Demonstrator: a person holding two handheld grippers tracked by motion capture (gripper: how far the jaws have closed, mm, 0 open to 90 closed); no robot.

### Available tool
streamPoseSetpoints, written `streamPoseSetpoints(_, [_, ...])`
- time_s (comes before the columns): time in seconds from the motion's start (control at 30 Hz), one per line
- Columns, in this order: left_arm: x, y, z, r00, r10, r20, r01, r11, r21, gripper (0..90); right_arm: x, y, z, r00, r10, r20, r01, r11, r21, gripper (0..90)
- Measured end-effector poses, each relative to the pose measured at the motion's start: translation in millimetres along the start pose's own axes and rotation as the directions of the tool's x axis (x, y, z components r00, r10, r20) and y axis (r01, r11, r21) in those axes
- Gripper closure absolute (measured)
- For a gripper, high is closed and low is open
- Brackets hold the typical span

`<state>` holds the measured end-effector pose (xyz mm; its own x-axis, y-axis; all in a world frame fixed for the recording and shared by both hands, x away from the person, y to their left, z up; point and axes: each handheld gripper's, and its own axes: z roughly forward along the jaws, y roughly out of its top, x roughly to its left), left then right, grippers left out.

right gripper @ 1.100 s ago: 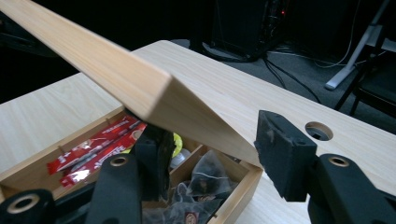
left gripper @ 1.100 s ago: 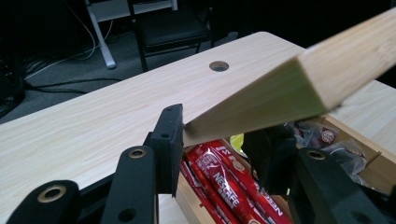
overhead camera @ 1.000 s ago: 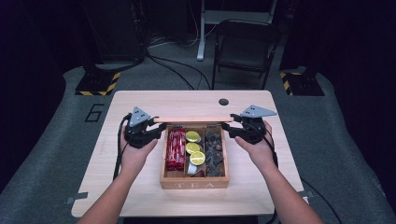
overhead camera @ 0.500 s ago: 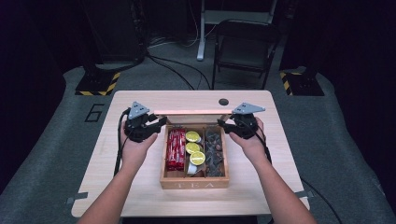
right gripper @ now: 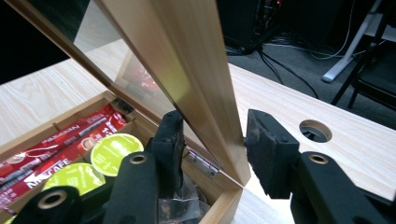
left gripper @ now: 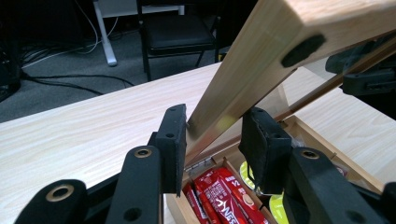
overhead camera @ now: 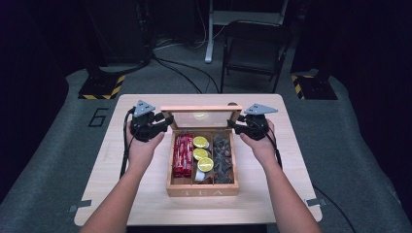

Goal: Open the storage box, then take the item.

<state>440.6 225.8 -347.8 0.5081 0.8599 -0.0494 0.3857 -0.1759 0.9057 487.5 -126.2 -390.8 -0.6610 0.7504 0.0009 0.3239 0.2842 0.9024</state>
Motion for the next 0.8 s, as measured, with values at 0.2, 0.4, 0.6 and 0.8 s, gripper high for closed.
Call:
streamPoseSetpoints(0.2, [-1.1, -2.4, -0.3, 0.9999, -0.011, -0.003, 0.011, 0.9998, -0.013, 60.5, 0.3, -0.9, 0.3, 0.9997, -0.022, 0.008, 0.022, 1.0, 0.009, 59.6])
streamPoseSetpoints(0.4, [-2.6, -6.6, -0.4, 0.9998, -0.019, -0.003, 0.019, 0.9996, -0.019, 55.6, 0.7, -1.2, 0.1, 0.9998, -0.017, 0.01, 0.017, 1.0, 0.008, 59.5])
streamPoseSetpoints(0.6, [-3.2, -17.4, -2.7, 0.9994, -0.034, -0.001, 0.034, 0.9993, -0.017, 52.1, 0.7, -1.6, -0.2, 1.0, -0.004, 0.008, 0.004, 1.0, 0.006, 59.5])
streamPoseSetpoints(0.8, [-1.7, -32.3, 4.2, 0.9979, -0.064, -0.001, 0.064, 0.9979, 0.004, 49.9, -0.8, -1.7, 0.1, 1.0, 0.0, 0.002, 0.0, 1.0, 0.002, 59.3])
